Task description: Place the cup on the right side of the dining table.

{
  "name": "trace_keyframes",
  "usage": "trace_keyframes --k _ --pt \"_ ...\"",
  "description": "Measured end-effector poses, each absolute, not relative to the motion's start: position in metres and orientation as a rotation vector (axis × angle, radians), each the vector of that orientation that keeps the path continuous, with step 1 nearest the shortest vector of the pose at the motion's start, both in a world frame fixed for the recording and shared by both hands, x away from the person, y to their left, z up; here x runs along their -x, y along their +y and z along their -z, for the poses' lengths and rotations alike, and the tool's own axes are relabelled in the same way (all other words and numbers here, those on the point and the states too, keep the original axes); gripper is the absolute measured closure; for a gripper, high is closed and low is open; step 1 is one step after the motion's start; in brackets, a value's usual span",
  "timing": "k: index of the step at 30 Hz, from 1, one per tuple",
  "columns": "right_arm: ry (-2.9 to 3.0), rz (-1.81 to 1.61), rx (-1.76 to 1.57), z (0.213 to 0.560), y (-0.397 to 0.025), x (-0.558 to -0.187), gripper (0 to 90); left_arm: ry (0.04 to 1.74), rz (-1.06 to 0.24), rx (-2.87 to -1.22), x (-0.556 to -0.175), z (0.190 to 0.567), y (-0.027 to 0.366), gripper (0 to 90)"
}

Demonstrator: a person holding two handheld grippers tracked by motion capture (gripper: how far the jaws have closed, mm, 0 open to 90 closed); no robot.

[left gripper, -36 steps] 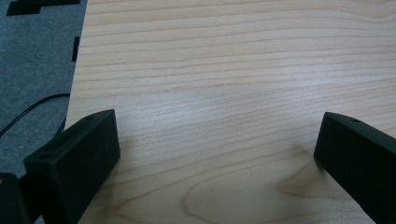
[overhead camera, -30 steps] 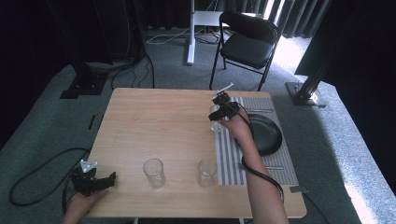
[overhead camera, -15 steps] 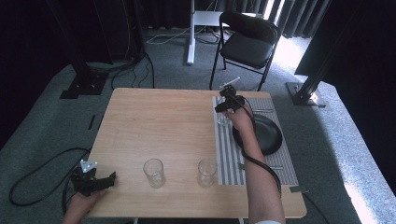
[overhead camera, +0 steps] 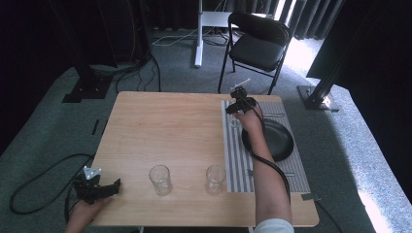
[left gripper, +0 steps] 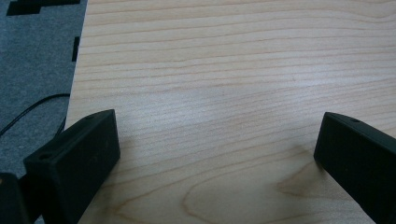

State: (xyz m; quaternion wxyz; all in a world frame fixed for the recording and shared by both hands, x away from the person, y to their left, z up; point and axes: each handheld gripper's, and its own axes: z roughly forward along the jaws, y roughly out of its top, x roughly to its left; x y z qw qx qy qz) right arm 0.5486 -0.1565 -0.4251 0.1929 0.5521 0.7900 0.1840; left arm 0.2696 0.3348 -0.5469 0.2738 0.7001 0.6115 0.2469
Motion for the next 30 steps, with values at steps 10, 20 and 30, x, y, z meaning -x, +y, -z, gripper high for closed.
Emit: trace_keyframes --k 10,20,30 --pt "2.204 -0.546 -1.594 0.429 -0.167 -0.555 28.1 1.645 -0.664 -1.883 -0.27 0.547 0.335 0.6" --pt "2.216 -0.564 -1.603 0.438 -0.165 -0.555 28.0 1.644 -0.664 -1.884 -0.269 0.547 0.335 0.6" --pt "2.202 -0.606 -1.663 0.439 -0.172 -0.553 24.5 1.644 -0.663 -1.885 -0.269 0.547 0.335 0.6"
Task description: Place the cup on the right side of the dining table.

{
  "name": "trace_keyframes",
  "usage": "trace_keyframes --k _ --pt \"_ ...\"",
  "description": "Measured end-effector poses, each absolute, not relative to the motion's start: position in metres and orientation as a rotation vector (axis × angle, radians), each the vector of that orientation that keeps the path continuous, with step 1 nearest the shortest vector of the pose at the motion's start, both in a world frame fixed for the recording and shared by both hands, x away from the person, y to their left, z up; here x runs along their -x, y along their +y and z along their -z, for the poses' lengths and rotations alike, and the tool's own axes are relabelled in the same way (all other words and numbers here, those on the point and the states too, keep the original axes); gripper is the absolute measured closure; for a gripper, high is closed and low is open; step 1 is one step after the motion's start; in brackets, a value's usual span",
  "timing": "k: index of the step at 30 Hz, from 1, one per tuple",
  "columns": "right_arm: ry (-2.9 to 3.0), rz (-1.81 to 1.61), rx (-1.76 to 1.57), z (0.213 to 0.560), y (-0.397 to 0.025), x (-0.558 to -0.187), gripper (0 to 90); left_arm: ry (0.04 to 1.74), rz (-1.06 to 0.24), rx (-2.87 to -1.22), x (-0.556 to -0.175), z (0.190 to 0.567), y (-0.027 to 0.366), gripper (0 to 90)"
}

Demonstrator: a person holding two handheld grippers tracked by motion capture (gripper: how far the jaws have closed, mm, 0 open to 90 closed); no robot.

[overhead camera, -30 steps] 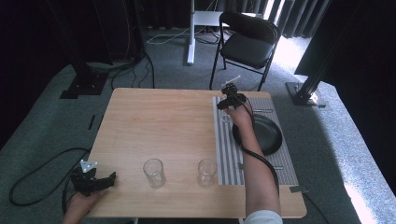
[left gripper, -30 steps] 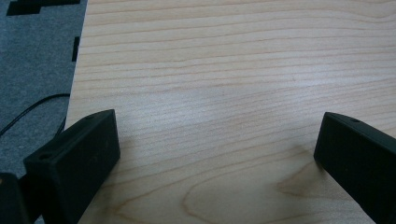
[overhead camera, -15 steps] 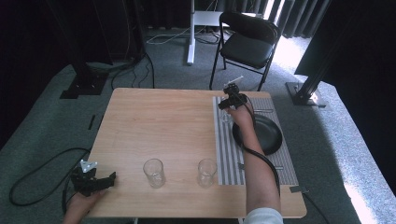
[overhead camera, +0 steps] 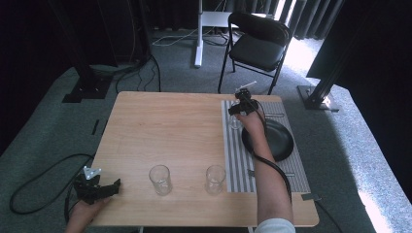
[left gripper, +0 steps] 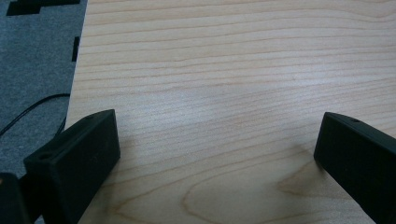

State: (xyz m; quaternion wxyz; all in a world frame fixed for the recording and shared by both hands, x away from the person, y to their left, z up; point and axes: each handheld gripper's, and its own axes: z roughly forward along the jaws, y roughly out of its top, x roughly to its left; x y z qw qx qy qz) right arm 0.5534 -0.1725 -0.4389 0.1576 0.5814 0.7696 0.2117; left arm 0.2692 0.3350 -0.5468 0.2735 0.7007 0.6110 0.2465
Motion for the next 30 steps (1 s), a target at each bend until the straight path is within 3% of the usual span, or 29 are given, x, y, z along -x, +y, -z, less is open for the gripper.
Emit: trace_keyframes --k 11,30 --pt "2.159 -0.642 -1.711 0.443 -0.179 -0.542 12.5 1.644 -0.663 -1.885 -0.269 0.547 0.335 0.6" --pt "2.113 -0.723 -1.771 0.456 -0.196 -0.516 11.4 1.644 -0.663 -1.886 -0.269 0.547 0.335 0.6"
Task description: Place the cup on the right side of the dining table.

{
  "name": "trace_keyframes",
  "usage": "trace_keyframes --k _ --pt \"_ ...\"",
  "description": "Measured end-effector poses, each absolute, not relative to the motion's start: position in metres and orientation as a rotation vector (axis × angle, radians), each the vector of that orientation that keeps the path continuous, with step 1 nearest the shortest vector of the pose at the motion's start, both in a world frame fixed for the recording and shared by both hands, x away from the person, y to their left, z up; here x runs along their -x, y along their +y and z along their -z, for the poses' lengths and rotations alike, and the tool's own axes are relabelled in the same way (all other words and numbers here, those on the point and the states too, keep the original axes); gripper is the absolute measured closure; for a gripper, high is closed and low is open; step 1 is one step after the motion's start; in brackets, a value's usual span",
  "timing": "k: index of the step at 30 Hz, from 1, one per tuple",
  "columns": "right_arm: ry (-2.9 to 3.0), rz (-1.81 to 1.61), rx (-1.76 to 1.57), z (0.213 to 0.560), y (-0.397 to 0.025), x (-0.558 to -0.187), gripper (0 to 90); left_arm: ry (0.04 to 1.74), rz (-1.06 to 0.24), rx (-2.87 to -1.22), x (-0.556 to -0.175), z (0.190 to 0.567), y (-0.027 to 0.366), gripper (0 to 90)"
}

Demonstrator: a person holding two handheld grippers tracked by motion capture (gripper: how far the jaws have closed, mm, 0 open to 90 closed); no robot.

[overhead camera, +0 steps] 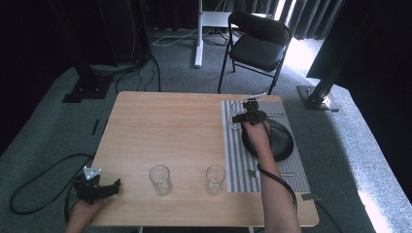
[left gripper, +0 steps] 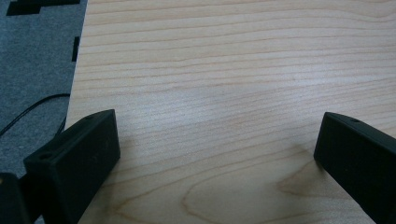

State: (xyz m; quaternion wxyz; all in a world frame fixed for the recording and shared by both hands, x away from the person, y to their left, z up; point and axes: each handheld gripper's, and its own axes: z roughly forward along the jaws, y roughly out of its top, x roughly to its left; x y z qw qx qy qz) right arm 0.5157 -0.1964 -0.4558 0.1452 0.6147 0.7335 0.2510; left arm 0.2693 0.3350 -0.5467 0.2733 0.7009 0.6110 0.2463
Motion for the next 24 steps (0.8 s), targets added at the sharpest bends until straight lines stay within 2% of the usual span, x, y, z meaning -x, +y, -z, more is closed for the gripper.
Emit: trace_keyframes --k 24 --pt "2.058 -0.809 -1.719 0.46 -0.207 -0.478 11.5 1.644 -0.663 -1.885 -0.269 0.547 0.335 0.6"
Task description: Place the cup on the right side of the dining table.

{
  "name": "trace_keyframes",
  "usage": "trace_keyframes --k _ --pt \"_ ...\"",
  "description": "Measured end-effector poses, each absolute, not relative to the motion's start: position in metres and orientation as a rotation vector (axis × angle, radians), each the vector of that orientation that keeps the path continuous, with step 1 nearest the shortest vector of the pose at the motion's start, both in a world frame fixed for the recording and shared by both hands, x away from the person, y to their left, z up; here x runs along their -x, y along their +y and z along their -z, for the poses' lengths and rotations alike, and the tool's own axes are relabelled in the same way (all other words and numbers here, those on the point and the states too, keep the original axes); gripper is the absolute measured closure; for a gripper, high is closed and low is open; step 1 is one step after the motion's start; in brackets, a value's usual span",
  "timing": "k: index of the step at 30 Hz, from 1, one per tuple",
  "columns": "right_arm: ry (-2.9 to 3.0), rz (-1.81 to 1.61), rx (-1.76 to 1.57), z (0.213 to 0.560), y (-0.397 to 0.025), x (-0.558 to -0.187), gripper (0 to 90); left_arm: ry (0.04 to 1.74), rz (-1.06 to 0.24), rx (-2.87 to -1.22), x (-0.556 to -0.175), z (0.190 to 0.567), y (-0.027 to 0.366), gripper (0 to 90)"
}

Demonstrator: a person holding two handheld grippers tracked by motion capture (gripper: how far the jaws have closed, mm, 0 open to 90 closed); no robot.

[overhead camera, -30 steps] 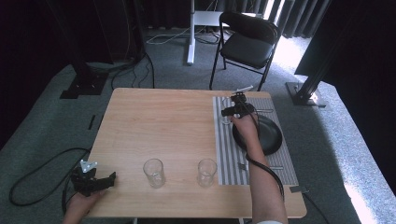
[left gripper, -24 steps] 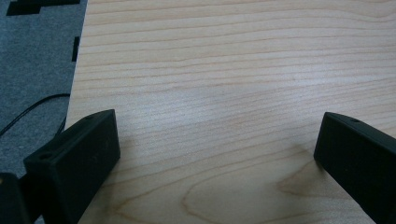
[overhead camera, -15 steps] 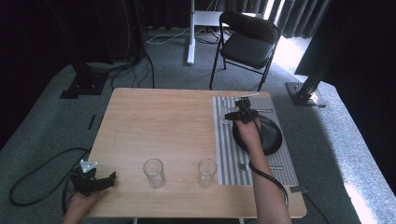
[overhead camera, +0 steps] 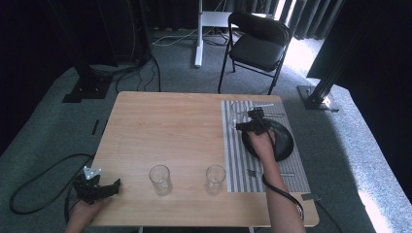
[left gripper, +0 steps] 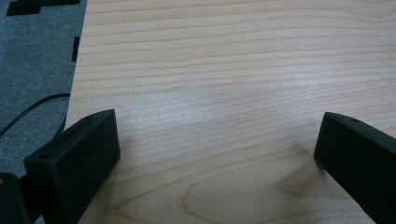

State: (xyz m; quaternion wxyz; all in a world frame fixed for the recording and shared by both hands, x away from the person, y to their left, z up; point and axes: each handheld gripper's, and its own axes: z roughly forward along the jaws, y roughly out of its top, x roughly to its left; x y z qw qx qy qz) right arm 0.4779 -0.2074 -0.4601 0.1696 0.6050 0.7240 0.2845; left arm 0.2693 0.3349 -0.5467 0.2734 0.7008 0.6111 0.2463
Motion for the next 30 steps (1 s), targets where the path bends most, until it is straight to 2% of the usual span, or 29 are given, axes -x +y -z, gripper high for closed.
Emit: trace_keyframes --k 30 --pt "2.049 -0.868 -1.709 0.482 -0.235 -0.422 11.6 1.644 -0.663 -1.886 -0.269 0.547 0.335 0.6"
